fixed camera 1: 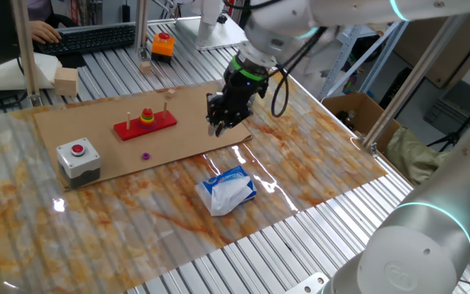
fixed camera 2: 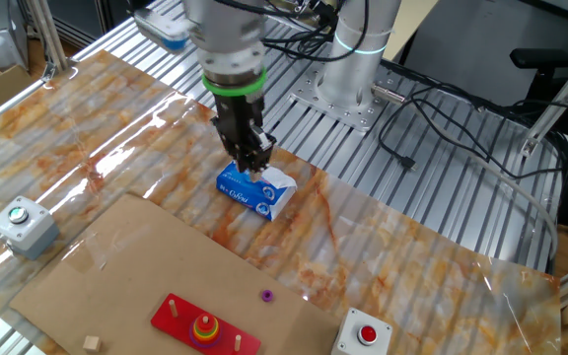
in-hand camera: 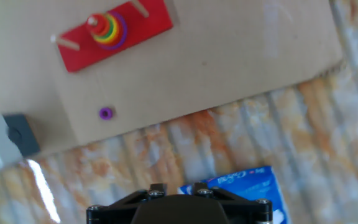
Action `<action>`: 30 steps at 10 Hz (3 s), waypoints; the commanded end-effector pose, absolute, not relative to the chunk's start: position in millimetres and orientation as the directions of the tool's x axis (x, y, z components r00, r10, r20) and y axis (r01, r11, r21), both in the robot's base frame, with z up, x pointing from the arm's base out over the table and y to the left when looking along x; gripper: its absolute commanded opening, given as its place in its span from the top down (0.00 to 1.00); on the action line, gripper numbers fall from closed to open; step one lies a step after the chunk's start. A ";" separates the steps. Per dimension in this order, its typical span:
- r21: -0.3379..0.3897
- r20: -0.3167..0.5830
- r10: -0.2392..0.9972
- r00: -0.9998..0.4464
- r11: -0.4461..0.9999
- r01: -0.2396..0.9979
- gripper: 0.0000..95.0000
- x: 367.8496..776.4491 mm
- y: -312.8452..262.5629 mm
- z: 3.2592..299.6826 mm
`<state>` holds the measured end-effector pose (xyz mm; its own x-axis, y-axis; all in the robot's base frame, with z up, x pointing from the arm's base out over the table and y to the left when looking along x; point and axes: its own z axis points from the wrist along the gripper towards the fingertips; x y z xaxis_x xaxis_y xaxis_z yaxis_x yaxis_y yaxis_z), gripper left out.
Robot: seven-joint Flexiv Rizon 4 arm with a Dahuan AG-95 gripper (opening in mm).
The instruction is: Take out one Hanoi block and throw it aside
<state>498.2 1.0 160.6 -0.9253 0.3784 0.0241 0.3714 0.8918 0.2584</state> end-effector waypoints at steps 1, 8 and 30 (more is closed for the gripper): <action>0.123 -0.068 0.324 -0.944 0.941 0.314 1.00 496.2 12.0 171.5; 0.116 -0.069 0.302 -0.951 0.949 0.293 1.00 513.6 23.2 184.1; 0.082 -0.071 0.223 -0.972 0.973 0.217 1.00 611.2 33.0 196.8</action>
